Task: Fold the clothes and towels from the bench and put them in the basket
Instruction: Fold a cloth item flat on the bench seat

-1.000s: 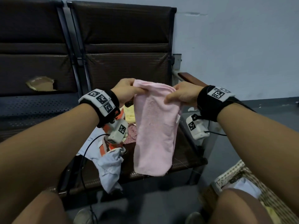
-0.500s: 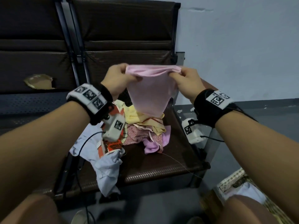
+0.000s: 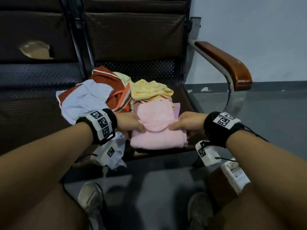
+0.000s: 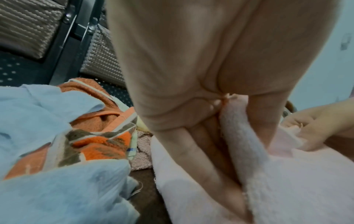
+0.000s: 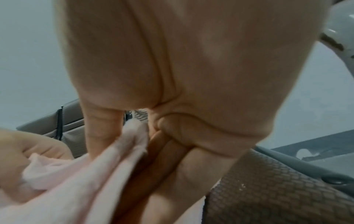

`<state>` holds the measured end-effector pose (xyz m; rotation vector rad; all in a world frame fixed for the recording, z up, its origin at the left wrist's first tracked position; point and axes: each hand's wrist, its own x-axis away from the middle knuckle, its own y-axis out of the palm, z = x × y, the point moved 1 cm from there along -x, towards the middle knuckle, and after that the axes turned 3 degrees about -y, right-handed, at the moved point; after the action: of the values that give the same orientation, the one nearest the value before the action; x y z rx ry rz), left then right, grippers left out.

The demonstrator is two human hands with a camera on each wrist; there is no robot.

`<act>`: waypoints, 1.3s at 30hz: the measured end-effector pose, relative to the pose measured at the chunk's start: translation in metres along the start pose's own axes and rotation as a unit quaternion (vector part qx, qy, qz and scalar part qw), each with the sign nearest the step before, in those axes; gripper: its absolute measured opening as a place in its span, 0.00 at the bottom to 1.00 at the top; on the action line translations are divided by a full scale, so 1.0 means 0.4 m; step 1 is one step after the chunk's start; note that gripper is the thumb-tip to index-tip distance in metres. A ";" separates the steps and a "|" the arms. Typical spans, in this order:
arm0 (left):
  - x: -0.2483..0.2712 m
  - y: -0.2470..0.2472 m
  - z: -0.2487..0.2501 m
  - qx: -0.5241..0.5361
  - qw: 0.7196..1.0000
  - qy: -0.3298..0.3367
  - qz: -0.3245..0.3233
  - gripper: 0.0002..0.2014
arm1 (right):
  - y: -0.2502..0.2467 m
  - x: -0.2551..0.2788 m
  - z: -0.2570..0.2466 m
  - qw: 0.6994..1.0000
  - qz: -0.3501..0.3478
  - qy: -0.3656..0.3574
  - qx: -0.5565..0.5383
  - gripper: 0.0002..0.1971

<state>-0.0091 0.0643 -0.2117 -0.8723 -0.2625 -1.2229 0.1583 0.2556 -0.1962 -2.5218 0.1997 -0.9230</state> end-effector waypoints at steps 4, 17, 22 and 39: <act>-0.062 -0.041 0.002 0.051 0.995 0.012 0.088 0.05 | -0.036 -0.069 -0.007 0.992 0.102 -0.021 -0.070 0.09; -0.301 -0.083 -0.019 0.071 0.941 -0.047 0.328 0.25 | -0.062 -0.296 -0.010 0.941 0.326 -0.084 -0.025 0.14; -0.238 -0.063 -0.030 -0.018 0.919 0.001 0.395 0.09 | -0.039 -0.214 -0.030 0.929 0.274 -0.218 0.117 0.09; -0.059 0.034 -0.076 -0.149 0.953 0.129 0.228 0.09 | 0.025 -0.056 -0.006 0.914 0.153 -0.248 0.283 0.14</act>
<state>-0.0133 0.0606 -0.2522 -0.9540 0.3315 -0.9354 0.1400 0.2522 -0.2121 -2.0118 0.1333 -0.1550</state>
